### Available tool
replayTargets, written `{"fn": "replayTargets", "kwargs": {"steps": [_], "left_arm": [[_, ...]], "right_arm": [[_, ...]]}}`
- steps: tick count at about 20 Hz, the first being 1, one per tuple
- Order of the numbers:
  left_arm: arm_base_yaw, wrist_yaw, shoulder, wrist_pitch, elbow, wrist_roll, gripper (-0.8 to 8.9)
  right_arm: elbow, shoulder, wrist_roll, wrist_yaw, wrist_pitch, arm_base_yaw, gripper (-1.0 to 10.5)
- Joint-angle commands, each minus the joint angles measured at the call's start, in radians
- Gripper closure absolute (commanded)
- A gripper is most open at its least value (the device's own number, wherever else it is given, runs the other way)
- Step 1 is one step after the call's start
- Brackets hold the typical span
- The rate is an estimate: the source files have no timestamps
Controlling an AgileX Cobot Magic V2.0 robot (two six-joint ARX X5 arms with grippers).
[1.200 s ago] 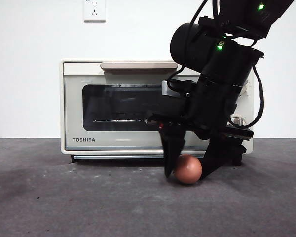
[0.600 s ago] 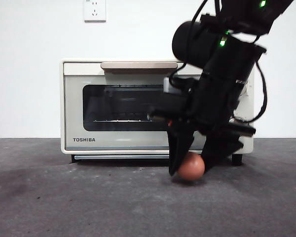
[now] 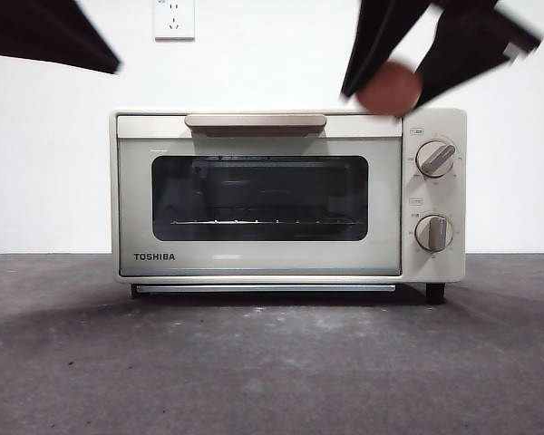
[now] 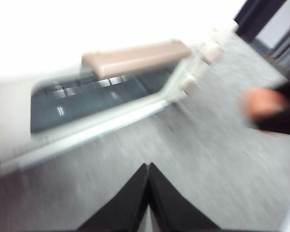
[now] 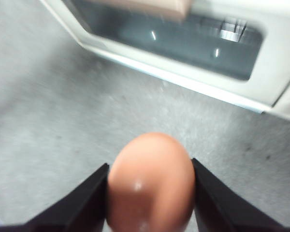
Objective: Eggoven
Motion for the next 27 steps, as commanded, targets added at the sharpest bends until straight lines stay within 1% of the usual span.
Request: {"fn": "replayTargets", "kwargs": {"steps": [1, 5, 8, 10, 13, 16, 19, 27], "left_arm": [[-0.034, -0.046, 0.098, 0.086, 0.079, 0.001, 8.06], [-0.058, -0.07, 0.273, 0.166, 0.198, 0.008, 8.06], [-0.063, -0.071, 0.385, 0.175, 0.277, 0.031, 8.06], [-0.072, -0.093, 0.444, 0.176, 0.317, 0.047, 8.06], [-0.074, -0.096, 0.49, 0.176, 0.346, 0.059, 8.06], [-0.084, -0.097, 0.525, 0.177, 0.361, 0.06, 8.06], [-0.091, -0.111, 0.548, 0.176, 0.362, 0.067, 8.06], [-0.125, -0.114, 0.583, 0.117, 0.362, 0.089, 8.06]], "right_arm": [[0.011, -0.076, -0.022, 0.005, -0.021, 0.011, 9.4], [0.011, -0.2, -0.027, 0.013, -0.072, 0.011, 9.4], [0.011, -0.266, -0.03, 0.034, -0.09, 0.011, 9.4], [0.011, -0.29, -0.03, 0.038, -0.097, 0.011, 9.4], [0.011, -0.306, -0.039, 0.042, -0.105, 0.011, 9.4], [0.011, -0.312, -0.046, 0.066, -0.113, 0.011, 9.4], [0.011, -0.312, -0.048, 0.067, -0.114, 0.011, 9.4], [0.011, -0.312, -0.053, 0.075, -0.114, 0.011, 9.4]]}}
